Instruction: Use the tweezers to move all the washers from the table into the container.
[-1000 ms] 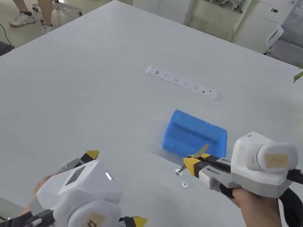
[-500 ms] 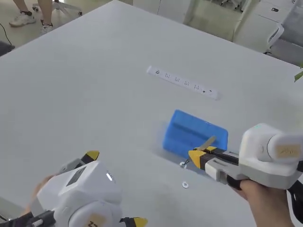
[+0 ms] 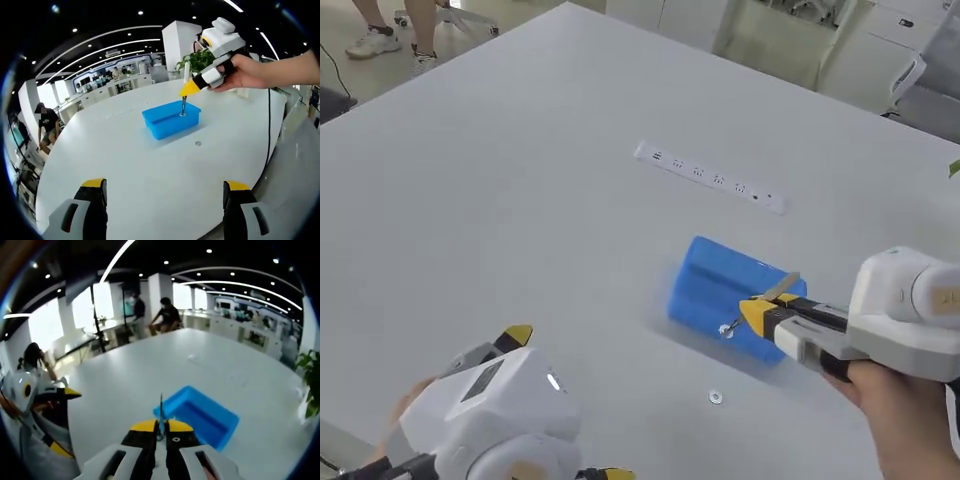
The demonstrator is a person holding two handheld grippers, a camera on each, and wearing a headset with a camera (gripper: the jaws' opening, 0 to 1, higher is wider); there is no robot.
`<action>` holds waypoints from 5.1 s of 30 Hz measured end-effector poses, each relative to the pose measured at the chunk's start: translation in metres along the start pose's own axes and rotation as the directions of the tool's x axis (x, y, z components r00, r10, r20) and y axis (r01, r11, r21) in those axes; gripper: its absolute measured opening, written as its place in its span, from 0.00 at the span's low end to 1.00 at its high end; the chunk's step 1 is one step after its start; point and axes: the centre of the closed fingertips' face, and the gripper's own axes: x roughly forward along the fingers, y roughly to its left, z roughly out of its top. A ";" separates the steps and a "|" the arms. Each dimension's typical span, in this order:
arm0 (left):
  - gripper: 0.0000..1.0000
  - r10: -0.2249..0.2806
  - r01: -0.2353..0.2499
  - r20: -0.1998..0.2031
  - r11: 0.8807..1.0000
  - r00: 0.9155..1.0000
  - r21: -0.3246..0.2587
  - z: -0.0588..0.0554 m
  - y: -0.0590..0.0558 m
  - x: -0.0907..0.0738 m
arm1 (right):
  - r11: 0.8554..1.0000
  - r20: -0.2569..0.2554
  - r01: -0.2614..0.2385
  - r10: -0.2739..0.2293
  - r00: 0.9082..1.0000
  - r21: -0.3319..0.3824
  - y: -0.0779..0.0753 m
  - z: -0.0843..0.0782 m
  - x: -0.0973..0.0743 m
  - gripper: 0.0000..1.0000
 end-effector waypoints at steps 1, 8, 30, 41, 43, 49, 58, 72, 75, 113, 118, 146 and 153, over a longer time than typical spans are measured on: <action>0.99 0.000 0.000 -0.001 1.000 1.000 0.000 0.000 0.000 0.000 | 1.000 0.003 0.005 -0.005 1.000 0.001 -0.002 0.001 0.000 0.02; 0.99 -0.001 0.001 -0.004 1.000 1.000 0.002 -0.001 0.000 0.001 | 0.999 0.025 0.048 -0.049 0.999 0.015 -0.019 0.008 0.003 0.02; 0.99 -0.001 0.001 -0.009 1.000 1.000 -0.001 -0.002 0.000 0.001 | 0.989 -0.038 0.137 -0.135 0.990 0.055 -0.060 -0.014 0.035 0.02; 0.99 -0.004 0.004 -0.017 1.000 1.000 0.001 -0.003 -0.002 0.001 | 0.990 -0.089 0.132 -0.126 0.988 0.055 -0.060 -0.035 0.049 0.02; 0.99 -0.006 0.006 -0.017 1.000 1.000 0.002 -0.003 -0.003 0.001 | 0.990 -0.094 0.132 -0.126 0.988 0.054 -0.060 -0.037 0.051 0.02; 0.99 -0.003 0.003 -0.021 1.000 1.000 0.000 -0.003 -0.002 0.001 | 0.991 -0.108 0.122 -0.116 0.987 0.050 -0.058 -0.041 0.057 0.02; 0.99 -0.002 0.002 -0.024 1.000 1.000 -0.002 -0.005 -0.001 0.002 | 0.991 -0.111 0.119 -0.113 0.987 0.055 -0.059 -0.051 0.062 0.02; 0.99 0.000 0.000 -0.018 1.000 1.000 0.002 -0.005 0.001 0.001 | 0.992 -0.125 0.121 -0.116 0.985 0.036 -0.058 -0.054 0.062 0.03; 0.99 0.001 -0.001 -0.019 1.000 1.000 0.005 -0.005 0.000 0.001 | 0.992 -0.109 0.118 -0.112 0.988 0.050 -0.057 -0.051 0.058 0.03; 0.99 0.004 -0.004 -0.005 1.000 1.000 0.020 -0.001 0.000 0.000 | 0.993 0.014 0.078 -0.080 0.997 0.094 -0.002 -0.030 -0.002 0.03; 0.99 0.006 -0.005 -0.006 1.000 1.000 0.016 -0.001 0.000 0.000 | 0.991 0.000 0.074 -0.074 0.997 0.116 0.002 -0.045 -0.001 0.03; 0.99 0.004 -0.004 -0.014 1.000 1.000 0.017 -0.003 0.000 0.000 | 0.987 -0.101 0.088 -0.075 0.992 0.136 0.004 -0.091 0.016 0.04; 0.99 0.003 -0.003 -0.016 1.000 1.000 0.020 -0.003 -0.001 0.001 | 0.987 -0.100 0.095 -0.082 0.992 0.129 0.003 -0.092 0.018 0.04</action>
